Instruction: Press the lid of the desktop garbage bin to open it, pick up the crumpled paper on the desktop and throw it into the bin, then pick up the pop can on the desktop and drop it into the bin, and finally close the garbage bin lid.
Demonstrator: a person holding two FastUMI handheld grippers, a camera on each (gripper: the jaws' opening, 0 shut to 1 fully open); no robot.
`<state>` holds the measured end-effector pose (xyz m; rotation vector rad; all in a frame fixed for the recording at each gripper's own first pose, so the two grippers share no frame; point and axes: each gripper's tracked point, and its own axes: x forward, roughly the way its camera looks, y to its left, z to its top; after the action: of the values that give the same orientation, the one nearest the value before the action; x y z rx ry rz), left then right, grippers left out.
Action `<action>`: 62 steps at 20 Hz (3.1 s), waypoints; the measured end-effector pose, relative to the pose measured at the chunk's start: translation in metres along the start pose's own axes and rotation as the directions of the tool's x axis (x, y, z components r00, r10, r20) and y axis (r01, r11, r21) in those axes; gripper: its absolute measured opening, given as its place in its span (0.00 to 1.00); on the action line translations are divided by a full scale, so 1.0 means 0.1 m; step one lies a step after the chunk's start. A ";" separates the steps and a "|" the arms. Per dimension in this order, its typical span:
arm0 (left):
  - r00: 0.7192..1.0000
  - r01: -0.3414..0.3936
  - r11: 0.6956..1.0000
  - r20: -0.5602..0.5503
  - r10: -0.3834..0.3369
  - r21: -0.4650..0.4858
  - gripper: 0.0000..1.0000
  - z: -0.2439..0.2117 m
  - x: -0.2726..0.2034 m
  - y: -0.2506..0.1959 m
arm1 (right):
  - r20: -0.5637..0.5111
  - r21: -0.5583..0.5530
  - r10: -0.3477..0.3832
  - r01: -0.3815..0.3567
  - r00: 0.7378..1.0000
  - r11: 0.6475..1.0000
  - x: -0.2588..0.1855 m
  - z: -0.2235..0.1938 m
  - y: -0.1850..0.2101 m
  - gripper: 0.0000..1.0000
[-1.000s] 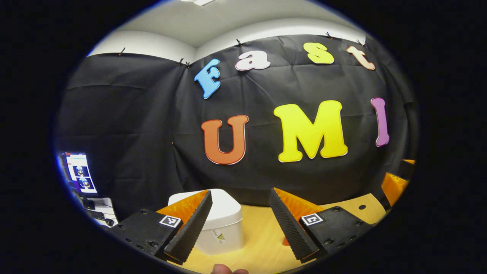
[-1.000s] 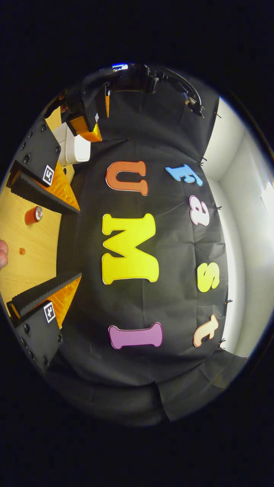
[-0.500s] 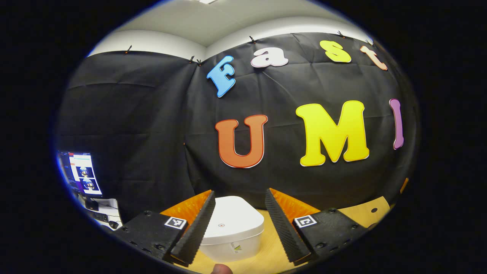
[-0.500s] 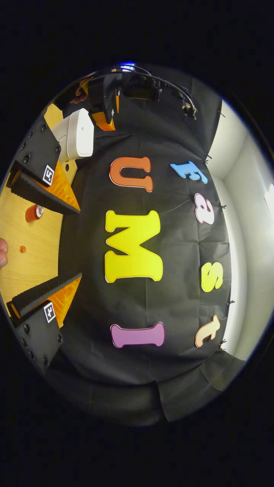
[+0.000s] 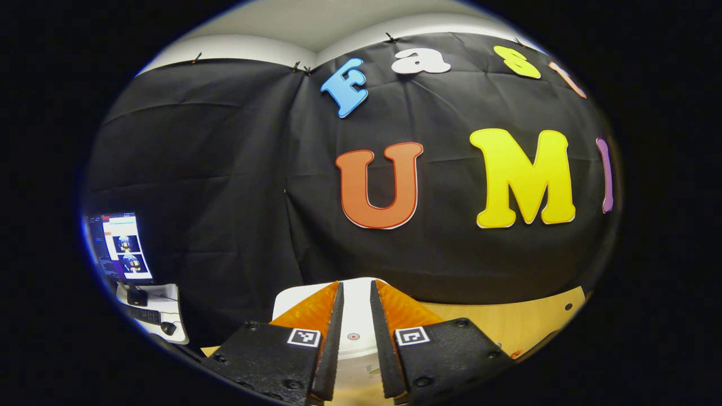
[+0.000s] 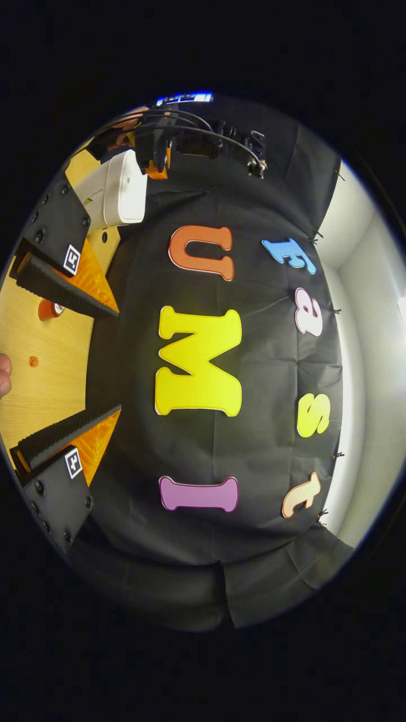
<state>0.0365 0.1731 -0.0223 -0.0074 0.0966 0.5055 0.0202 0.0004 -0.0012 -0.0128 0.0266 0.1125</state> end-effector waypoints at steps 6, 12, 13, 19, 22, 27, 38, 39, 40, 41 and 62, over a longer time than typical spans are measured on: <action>0.995 -0.011 1.000 -0.102 0.010 -0.007 0.14 -0.37 0.13 0.05 | -0.012 -0.023 -0.017 0.017 1.000 1.000 0.03 -0.06 0.07 0.94; 0.984 -0.028 0.999 -0.178 0.022 -0.030 0.03 -0.64 0.16 0.06 | -0.037 -0.041 -0.002 0.000 0.999 0.999 0.06 -0.15 0.20 0.94; 0.982 -0.028 0.999 -0.188 0.021 -0.035 0.03 -0.67 0.17 0.06 | -0.040 -0.045 0.002 -0.003 0.999 0.999 0.07 -0.17 0.22 0.94; 0.976 -0.051 0.997 -0.216 0.038 -0.052 0.04 -0.82 0.15 0.05 | -0.045 -0.021 0.019 -0.020 0.999 1.000 0.13 -0.18 0.31 0.94; 0.975 -0.072 0.995 -0.214 0.055 -0.073 0.04 -0.84 0.13 0.04 | -0.051 -0.014 0.027 -0.028 0.998 1.000 0.13 -0.21 0.33 0.94; 0.993 -0.042 0.997 -0.112 0.035 -0.059 0.03 -0.54 0.15 0.07 | -0.052 -0.010 0.020 -0.021 0.998 1.000 0.19 -0.17 0.25 0.94; 0.994 0.108 0.991 0.016 -0.107 -0.078 0.05 0.15 0.04 -0.20 | -0.026 0.024 -0.016 0.016 1.000 1.000 0.13 -0.05 0.02 0.94; 0.991 0.137 0.986 0.023 -0.135 -0.095 0.05 0.17 0.00 -0.28 | -0.021 0.024 -0.022 0.023 1.000 0.999 0.12 -0.03 -0.01 0.94; 0.987 0.160 0.982 0.031 -0.158 -0.101 0.06 0.21 -0.05 -0.32 | -0.017 0.025 -0.031 0.032 0.999 0.999 0.09 -0.02 -0.04 0.94; 0.983 0.183 0.978 0.045 -0.180 -0.102 0.06 0.26 -0.09 -0.36 | -0.013 0.024 -0.040 0.040 0.999 0.999 0.07 -0.02 -0.08 0.94; 0.852 0.522 0.850 0.104 -0.514 -0.074 0.93 0.20 -0.79 -1.15 | -0.047 -0.006 -0.085 0.085 0.995 0.996 -0.20 -0.15 -0.40 0.94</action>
<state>0.0252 0.0353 0.0033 -0.1091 -0.0127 -0.0356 0.0040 -0.0414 -0.0156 -0.0202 0.0732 0.0274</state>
